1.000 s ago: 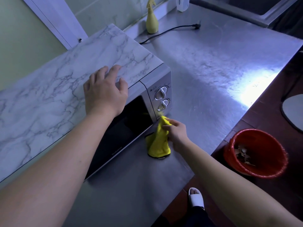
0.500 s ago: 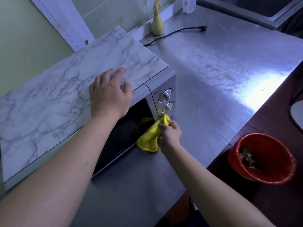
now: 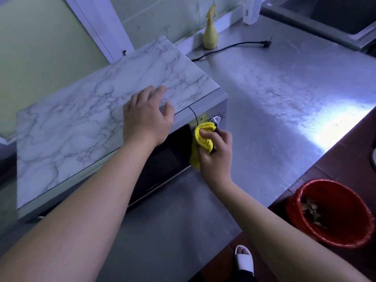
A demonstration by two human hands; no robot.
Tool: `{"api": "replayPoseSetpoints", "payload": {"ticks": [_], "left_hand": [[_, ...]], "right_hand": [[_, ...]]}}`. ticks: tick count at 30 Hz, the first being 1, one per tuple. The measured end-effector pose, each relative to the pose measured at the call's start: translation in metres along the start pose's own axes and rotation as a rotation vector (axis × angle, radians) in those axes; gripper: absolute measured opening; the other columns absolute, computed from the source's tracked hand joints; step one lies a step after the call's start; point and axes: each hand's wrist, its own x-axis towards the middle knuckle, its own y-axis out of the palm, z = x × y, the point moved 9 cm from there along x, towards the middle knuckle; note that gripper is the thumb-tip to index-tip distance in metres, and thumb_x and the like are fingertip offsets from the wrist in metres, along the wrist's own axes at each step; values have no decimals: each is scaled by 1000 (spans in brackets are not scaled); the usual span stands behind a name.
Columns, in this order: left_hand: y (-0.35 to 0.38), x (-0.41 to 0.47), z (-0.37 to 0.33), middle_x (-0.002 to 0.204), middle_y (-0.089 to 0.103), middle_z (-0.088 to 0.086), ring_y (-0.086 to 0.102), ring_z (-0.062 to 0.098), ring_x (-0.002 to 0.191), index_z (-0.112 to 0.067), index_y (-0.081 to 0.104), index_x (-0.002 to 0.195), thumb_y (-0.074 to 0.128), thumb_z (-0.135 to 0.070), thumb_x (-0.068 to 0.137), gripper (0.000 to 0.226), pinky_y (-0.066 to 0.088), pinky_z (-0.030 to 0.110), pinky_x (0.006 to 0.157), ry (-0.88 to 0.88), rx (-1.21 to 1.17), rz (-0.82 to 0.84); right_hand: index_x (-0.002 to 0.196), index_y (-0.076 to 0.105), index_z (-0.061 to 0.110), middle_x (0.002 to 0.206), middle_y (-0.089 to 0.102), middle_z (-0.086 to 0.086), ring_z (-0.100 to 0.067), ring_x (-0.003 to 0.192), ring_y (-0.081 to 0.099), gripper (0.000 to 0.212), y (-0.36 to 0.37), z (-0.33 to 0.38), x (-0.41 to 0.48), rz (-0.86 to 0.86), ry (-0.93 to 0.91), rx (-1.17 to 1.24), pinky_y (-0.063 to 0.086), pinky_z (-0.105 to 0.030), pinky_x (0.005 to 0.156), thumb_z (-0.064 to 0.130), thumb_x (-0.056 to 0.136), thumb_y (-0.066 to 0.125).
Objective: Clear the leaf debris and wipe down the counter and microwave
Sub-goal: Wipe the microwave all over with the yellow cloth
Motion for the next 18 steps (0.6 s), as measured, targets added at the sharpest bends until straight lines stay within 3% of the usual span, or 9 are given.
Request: {"api": "replayPoseSetpoints", "payload": {"ticks": [3,9,15,18], "left_hand": [[0,-1,1,151,44,0,37,25,137,-31,47,143,38,-43,95,51,28,45,113,-4,0,-2],[-1,-1,2,150,47,1,39,25,136,-29,49,141,36,-45,93,52,29,45,113,-19,-8,-15],[-3,-2,2,148,49,0,40,24,136,-27,51,141,40,-42,95,49,29,42,113,-20,-4,-35],[-3,-1,2,147,50,-1,41,23,135,-28,51,140,39,-44,94,50,29,42,112,-27,-1,-32]], "right_hand": [[99,74,0,112,54,-24,-38,103,57,24,17,-21,-11,31,-83,-157,46,-31,89,-4,75,75],[98,69,5,117,51,-17,-38,109,50,24,32,-86,-27,266,115,-305,29,-17,83,-7,76,69],[105,76,17,108,53,-2,-25,103,59,29,3,-78,-15,304,220,-167,36,-12,78,1,82,70],[106,76,15,109,55,-4,-21,102,58,32,-23,-34,-7,185,113,-53,45,-26,86,-5,81,69]]}}
